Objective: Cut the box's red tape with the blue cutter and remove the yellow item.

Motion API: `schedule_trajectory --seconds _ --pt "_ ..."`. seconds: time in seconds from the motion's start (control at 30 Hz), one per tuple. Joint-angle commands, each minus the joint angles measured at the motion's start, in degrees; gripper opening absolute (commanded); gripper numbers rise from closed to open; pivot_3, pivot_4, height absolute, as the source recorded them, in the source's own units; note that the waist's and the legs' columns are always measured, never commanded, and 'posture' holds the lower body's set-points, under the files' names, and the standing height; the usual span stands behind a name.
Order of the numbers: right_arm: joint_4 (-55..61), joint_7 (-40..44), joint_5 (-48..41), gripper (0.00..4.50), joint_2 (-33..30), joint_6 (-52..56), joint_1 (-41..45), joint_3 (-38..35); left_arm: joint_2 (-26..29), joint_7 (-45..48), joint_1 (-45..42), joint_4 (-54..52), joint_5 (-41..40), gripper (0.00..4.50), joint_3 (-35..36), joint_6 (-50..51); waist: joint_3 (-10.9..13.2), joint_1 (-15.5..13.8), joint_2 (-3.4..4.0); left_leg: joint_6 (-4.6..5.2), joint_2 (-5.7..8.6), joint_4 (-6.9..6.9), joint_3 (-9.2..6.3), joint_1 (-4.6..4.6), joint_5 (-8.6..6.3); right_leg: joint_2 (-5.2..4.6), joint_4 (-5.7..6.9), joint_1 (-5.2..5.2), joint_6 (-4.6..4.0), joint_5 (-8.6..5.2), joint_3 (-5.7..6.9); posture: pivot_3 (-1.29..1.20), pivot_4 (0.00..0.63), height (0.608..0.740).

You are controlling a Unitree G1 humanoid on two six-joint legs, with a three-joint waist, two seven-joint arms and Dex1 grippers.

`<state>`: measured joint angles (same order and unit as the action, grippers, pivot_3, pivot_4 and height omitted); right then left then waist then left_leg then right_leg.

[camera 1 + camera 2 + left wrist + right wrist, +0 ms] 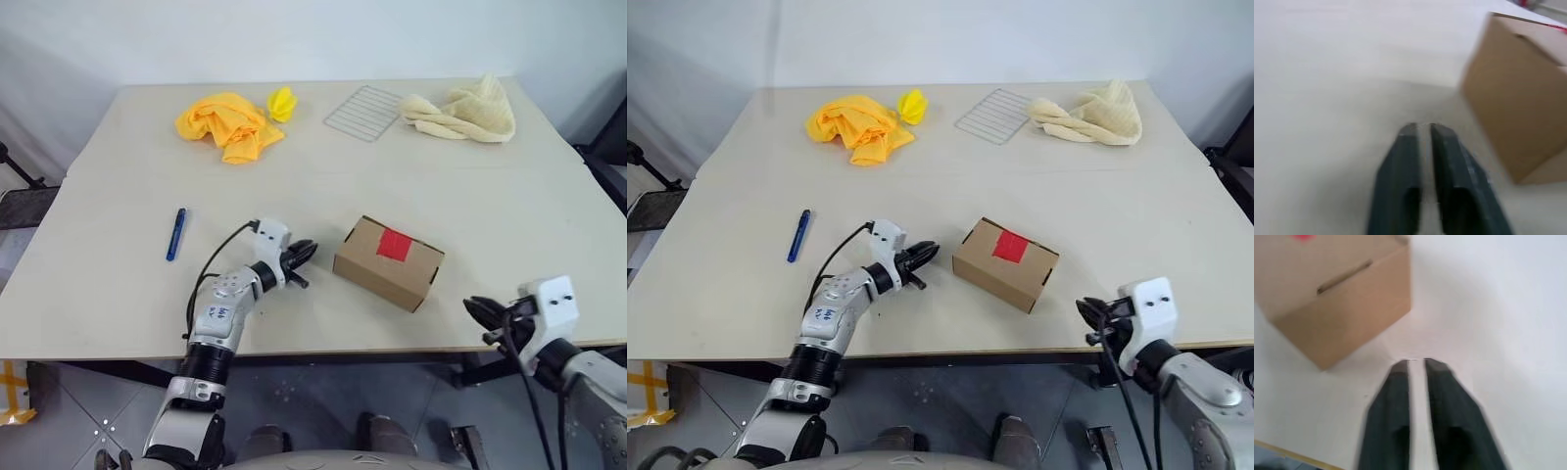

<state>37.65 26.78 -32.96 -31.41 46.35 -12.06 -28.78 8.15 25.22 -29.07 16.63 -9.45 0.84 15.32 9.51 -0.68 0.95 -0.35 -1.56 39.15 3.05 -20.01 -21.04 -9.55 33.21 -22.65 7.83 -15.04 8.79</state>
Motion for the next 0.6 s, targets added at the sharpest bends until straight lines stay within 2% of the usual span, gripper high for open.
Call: schedule_trajectory --seconds 0.03,0.27,0.33,0.6 --pt "-0.7 2.4 -4.1 1.96 -1.7 -2.6 2.4 -5.3 2.0 -6.5 2.6 -1.9 1.8 1.81 4.0 -1.6 0.0 0.0 -0.01 0.0 0.0 0.0 0.0 0.01 0.0 0.0 0.01 0.0 0.0 0.0 0.0 0.0 0.15 0.74" --pt "-2.9 9.7 -11.9 4.47 -6.7 -3.3 7.5 -6.2 4.3 -17.1 6.4 -10.0 4.6 4.05 8.8 -3.0 0.1 -0.6 -0.21 0.0 -0.02 0.0 0.07 0.04 0.0 0.01 0.02 -0.01 -0.01 0.0 -0.07 0.0 0.15 0.74" --pt "-3.9 11.3 -12.8 4.5 -8.1 -3.8 9.1 -5.3 4.9 -20.2 7.2 -13.0 5.3 4.48 10.6 -2.5 0.3 -0.8 -0.42 0.0 -0.01 0.04 0.08 -0.01 0.0 0.01 0.01 -0.04 -0.01 0.01 -0.08 0.0 0.15 0.74" --pt "-9.7 13.3 -11.5 4.5 -10.3 -5.7 16.6 1.1 5.0 -31.7 5.8 -21.5 6.0 4.48 17.7 2.1 0.4 -1.1 -0.75 -0.01 -0.01 0.09 0.02 -0.13 0.0 0.0 -0.03 -0.06 -0.01 0.02 0.0 0.0 0.15 0.74"
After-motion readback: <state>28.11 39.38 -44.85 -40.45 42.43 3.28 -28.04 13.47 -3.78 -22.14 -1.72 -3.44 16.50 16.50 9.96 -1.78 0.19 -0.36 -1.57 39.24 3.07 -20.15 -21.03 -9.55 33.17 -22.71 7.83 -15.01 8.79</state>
